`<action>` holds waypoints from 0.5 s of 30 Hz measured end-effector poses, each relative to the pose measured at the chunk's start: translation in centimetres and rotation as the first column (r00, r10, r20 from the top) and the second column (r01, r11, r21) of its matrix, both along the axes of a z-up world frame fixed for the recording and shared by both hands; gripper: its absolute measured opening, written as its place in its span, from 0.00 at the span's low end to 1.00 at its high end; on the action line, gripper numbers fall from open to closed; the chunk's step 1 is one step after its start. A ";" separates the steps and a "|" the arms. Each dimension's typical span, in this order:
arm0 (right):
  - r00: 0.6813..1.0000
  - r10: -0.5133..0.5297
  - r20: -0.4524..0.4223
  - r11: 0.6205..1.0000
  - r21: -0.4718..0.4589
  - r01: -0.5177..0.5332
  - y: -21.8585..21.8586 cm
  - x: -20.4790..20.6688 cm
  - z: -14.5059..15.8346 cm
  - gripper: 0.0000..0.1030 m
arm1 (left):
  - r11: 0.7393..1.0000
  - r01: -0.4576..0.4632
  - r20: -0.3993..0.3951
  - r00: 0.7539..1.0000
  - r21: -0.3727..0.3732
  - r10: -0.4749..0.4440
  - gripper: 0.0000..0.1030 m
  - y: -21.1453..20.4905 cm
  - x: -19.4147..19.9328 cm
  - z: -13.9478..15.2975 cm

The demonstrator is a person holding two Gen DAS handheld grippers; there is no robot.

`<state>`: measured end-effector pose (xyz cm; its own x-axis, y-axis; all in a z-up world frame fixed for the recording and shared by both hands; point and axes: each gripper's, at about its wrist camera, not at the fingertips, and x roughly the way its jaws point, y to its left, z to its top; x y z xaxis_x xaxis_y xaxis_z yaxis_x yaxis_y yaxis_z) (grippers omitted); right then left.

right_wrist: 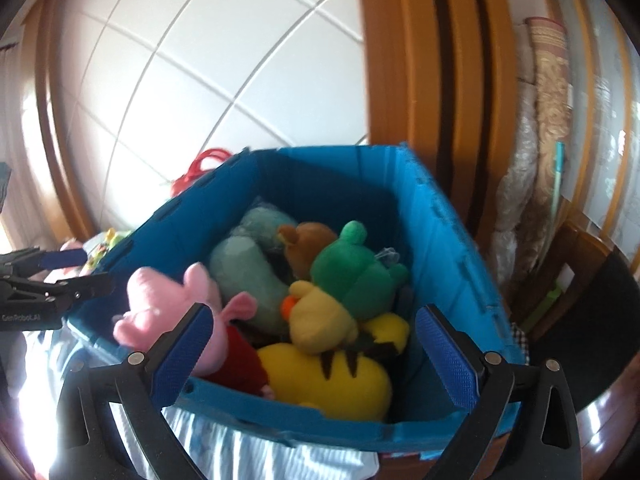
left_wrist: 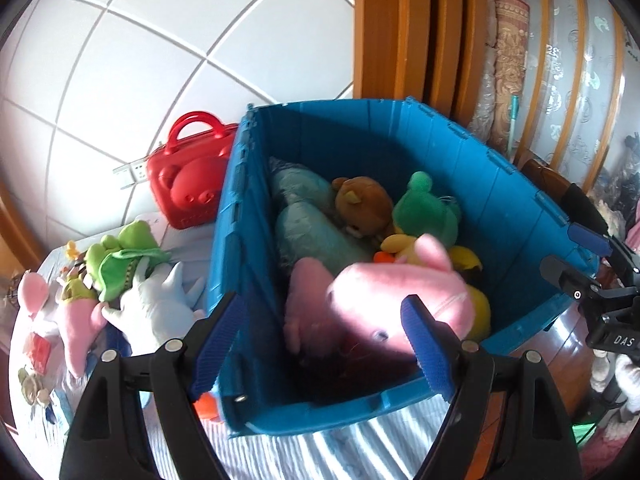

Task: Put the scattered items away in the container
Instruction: 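Lower Peppa Pig into the crate with the left tool while the right tool drops the duck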

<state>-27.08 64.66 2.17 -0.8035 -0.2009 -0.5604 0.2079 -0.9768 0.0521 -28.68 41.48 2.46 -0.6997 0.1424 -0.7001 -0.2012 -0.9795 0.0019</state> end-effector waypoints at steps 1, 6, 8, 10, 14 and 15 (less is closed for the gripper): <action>1.000 0.012 0.004 1.000 0.004 -0.012 -0.5 -0.2 -0.1 1.00 | 1.000 -0.009 0.006 1.000 -0.002 0.009 0.79 -0.3 0.0 -0.2; 0.991 0.128 0.037 0.991 0.031 -0.129 -4.3 -1.3 -0.7 1.00 | 0.999 -0.053 0.010 0.999 0.007 0.053 0.79 -2.3 -0.4 -0.5; 0.980 0.189 0.056 0.980 0.053 -0.192 -6.1 -1.8 -1.0 1.00 | 0.998 -0.068 0.006 0.998 0.011 0.068 0.79 -3.0 -0.6 -0.5; 0.968 0.239 0.077 0.967 0.076 -0.245 -7.8 -2.4 -1.4 1.00 | 0.997 -0.078 0.004 0.997 0.015 0.078 0.79 -3.6 -0.9 -0.5; 0.949 0.292 0.117 0.943 0.128 -0.306 -10.1 -4.0 -2.5 1.00 | 0.996 -0.083 0.010 0.997 0.033 0.083 0.79 -4.2 -1.9 -0.9; 0.950 0.288 0.122 0.941 0.147 -0.305 -10.4 -4.5 -2.7 1.00 | 0.996 -0.083 0.011 0.997 0.035 0.082 0.79 -4.2 -2.2 -1.0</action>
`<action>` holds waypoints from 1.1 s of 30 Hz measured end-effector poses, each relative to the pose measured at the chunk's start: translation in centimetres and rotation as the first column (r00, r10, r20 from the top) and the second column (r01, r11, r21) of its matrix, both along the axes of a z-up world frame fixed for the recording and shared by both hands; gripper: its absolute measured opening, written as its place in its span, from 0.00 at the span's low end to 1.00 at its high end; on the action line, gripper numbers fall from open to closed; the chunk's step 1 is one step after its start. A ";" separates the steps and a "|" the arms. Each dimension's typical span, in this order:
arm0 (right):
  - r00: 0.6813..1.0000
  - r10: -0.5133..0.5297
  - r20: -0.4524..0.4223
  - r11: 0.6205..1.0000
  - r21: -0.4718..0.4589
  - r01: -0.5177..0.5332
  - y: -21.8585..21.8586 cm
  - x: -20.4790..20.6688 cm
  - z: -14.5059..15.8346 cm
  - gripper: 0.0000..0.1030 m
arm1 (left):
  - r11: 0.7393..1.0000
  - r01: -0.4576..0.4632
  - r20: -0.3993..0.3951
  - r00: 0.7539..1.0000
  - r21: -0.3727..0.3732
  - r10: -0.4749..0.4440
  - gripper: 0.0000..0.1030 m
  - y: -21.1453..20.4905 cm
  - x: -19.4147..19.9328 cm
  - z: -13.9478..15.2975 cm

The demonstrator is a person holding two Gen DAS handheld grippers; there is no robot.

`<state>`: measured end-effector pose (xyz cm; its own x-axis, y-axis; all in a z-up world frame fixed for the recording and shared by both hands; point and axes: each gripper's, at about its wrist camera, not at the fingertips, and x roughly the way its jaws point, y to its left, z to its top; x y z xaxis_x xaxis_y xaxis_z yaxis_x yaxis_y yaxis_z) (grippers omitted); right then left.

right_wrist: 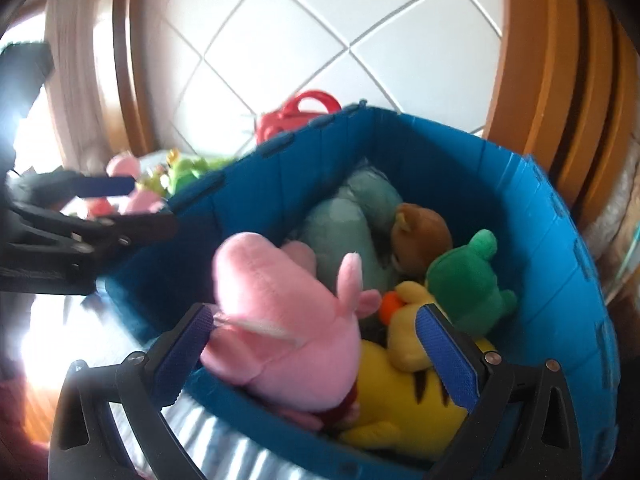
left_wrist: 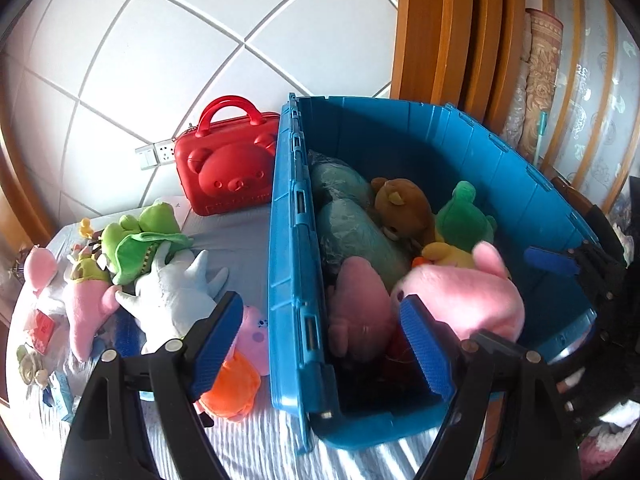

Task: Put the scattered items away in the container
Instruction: 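Lower Peppa Pig into the crate with the left tool while the right tool drops the duck, then open both tools and withdraw them from the blue crate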

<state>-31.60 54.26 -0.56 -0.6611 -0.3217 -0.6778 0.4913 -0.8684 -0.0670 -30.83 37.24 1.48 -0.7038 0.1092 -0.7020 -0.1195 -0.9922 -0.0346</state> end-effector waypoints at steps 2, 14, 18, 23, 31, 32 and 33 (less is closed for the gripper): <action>0.999 -0.047 -0.017 0.999 0.024 0.048 0.5 -1.3 0.0 1.00 | 1.000 0.003 0.001 1.000 0.003 -0.003 0.79 0.1 -0.7 -0.1; 0.924 -0.355 -0.141 0.935 -0.042 0.352 6.9 -2.5 2.8 1.00 | 0.998 0.063 -0.005 0.998 0.022 -0.063 0.79 2.2 -2.3 -0.2; 0.924 -0.327 -0.198 0.943 -0.127 0.307 7.2 0.1 4.2 1.00 | 0.997 0.072 -0.020 0.997 -0.013 -0.072 0.79 3.4 -0.8 0.2; 0.950 -0.283 -0.130 0.942 -0.226 0.249 7.5 2.1 4.8 1.00 | 0.994 0.106 0.004 0.994 -0.012 -0.106 0.79 4.4 1.4 0.2; 0.960 -0.272 -0.070 0.936 -0.252 0.247 8.9 5.9 3.6 1.00 | 0.995 0.101 0.034 0.994 -0.013 -0.100 0.79 5.2 4.3 -0.8; 0.962 -0.267 -0.062 0.936 -0.256 0.243 9.1 6.3 3.5 1.00 | 0.995 0.098 0.030 0.995 -0.016 -0.098 0.79 5.3 4.7 -0.9; 0.963 -0.264 -0.061 0.936 -0.258 0.240 9.2 6.8 3.3 1.00 | 0.996 0.093 0.020 0.996 -0.019 -0.092 0.79 5.4 5.1 -1.0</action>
<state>-24.75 63.50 2.75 -0.7985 -0.2851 -0.5302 0.2561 -0.9579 0.1294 -25.74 42.60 0.49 -0.6778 0.1590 -0.7179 -0.2103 -0.9775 -0.0179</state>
